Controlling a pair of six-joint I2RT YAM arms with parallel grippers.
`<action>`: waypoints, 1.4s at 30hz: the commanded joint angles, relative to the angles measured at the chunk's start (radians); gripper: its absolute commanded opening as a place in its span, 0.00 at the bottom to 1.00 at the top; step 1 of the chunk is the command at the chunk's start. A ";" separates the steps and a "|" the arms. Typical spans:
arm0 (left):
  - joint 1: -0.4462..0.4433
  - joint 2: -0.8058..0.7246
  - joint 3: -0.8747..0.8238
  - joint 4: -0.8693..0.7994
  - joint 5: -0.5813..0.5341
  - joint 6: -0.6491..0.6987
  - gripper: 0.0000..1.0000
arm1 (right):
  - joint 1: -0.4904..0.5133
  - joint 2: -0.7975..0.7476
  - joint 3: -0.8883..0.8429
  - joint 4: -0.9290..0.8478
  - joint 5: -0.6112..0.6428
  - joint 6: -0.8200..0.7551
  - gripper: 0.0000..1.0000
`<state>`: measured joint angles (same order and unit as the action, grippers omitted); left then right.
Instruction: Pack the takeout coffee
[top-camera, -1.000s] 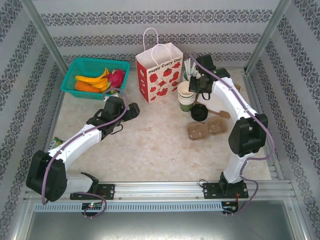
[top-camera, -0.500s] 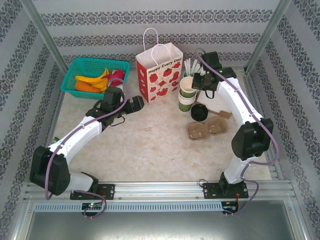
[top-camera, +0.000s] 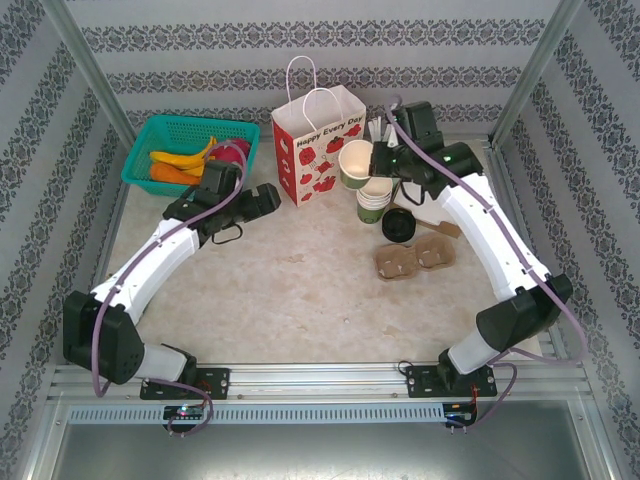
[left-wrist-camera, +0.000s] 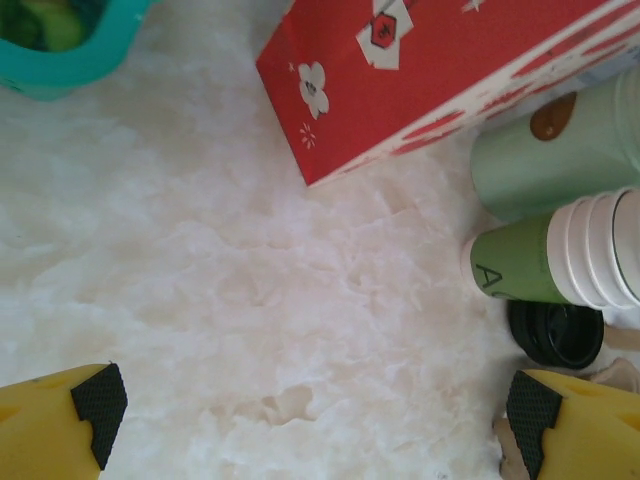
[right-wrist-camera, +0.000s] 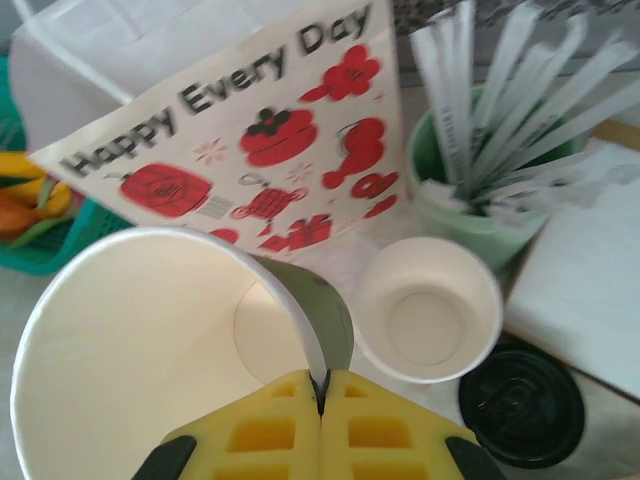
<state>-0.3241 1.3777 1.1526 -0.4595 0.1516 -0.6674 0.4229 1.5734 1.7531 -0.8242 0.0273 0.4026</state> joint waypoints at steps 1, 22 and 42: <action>0.008 -0.084 -0.067 0.009 -0.063 -0.082 0.99 | 0.072 0.012 -0.042 -0.001 0.032 0.094 0.00; 0.006 -0.116 -0.229 0.104 0.017 -0.188 1.00 | 0.299 0.207 -0.320 0.275 0.145 0.378 0.00; -0.003 -0.040 -0.177 0.042 0.121 -0.124 1.00 | 0.292 0.256 -0.291 0.260 0.114 0.377 0.28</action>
<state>-0.3214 1.3312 0.9413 -0.3969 0.2657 -0.8154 0.7219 1.8442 1.4410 -0.5636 0.1474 0.7834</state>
